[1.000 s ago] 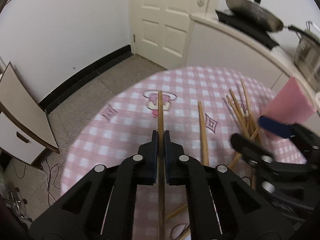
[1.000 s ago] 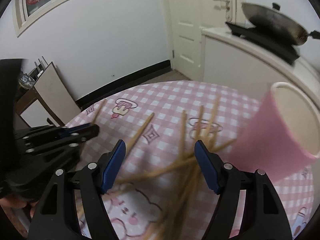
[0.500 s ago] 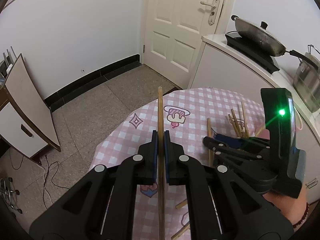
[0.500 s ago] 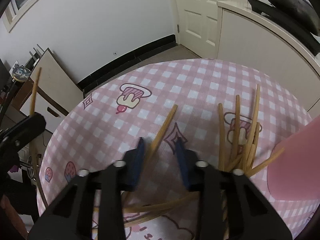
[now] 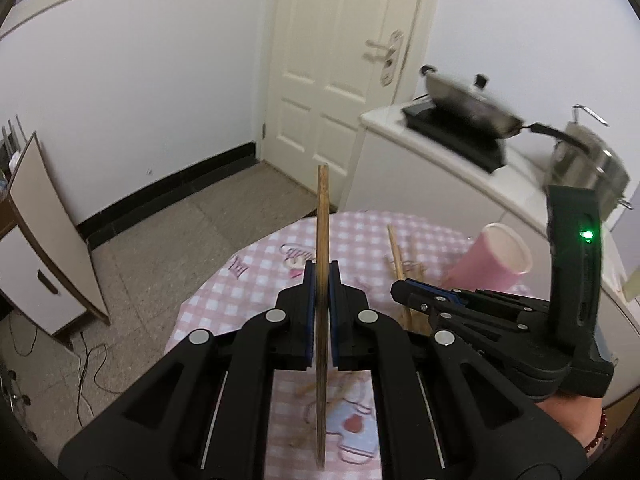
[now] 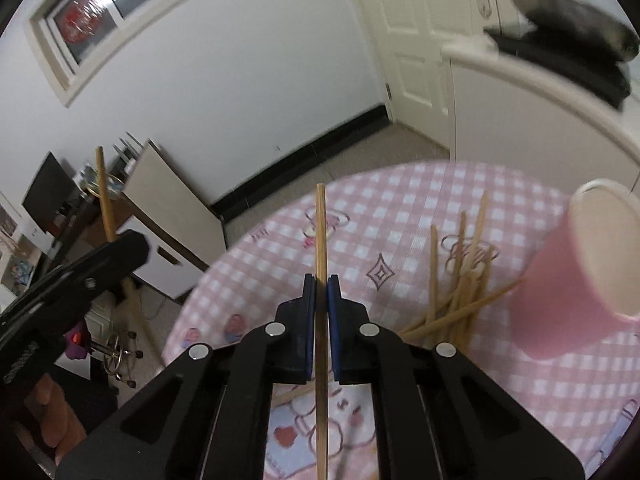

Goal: Organize utensils
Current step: 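Lift both held chopsticks upright and carry them over the pink cup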

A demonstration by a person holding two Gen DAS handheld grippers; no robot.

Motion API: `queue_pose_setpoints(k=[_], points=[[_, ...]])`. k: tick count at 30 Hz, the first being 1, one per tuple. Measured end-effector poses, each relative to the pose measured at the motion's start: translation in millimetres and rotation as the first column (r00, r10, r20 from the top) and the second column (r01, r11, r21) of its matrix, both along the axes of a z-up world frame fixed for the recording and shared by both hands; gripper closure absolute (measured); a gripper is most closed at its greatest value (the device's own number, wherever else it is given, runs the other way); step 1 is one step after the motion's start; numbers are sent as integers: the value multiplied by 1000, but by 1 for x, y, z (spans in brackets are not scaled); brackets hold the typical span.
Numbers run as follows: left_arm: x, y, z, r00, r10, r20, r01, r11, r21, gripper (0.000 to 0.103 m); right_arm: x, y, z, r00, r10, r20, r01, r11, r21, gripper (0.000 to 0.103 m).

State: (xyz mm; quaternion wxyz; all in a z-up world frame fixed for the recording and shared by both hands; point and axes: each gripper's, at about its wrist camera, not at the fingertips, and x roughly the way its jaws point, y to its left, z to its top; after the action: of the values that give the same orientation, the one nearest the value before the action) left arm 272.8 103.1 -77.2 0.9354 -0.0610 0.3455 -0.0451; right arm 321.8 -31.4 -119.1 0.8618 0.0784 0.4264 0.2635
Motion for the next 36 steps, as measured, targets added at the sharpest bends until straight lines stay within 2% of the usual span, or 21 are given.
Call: queue_pose_setpoints(k=[8,15,17,28,36], points=[[-18,-43,43,993,-60,103,62,998,-11,97,-45,-52,68,983,-51,179,44,998,41,98],[-17,-84,75,976,-100,192,107,994,-26,97,-60,-98,112,928,-133,348,133,991,23,98],[-12,-95,86,969,-104,222,114,993,-36,97,-55,-106,114,911,-156,383,166,986,7,98],[20,-132,125,937,-97,334,134,987,-91,97,-40,-141,128,862,-237,448,250,968,32,98],[35,-150,129,921,-102,377,153,982,-107,97,-27,-165,140,842,-265,469,268,961,63,98]])
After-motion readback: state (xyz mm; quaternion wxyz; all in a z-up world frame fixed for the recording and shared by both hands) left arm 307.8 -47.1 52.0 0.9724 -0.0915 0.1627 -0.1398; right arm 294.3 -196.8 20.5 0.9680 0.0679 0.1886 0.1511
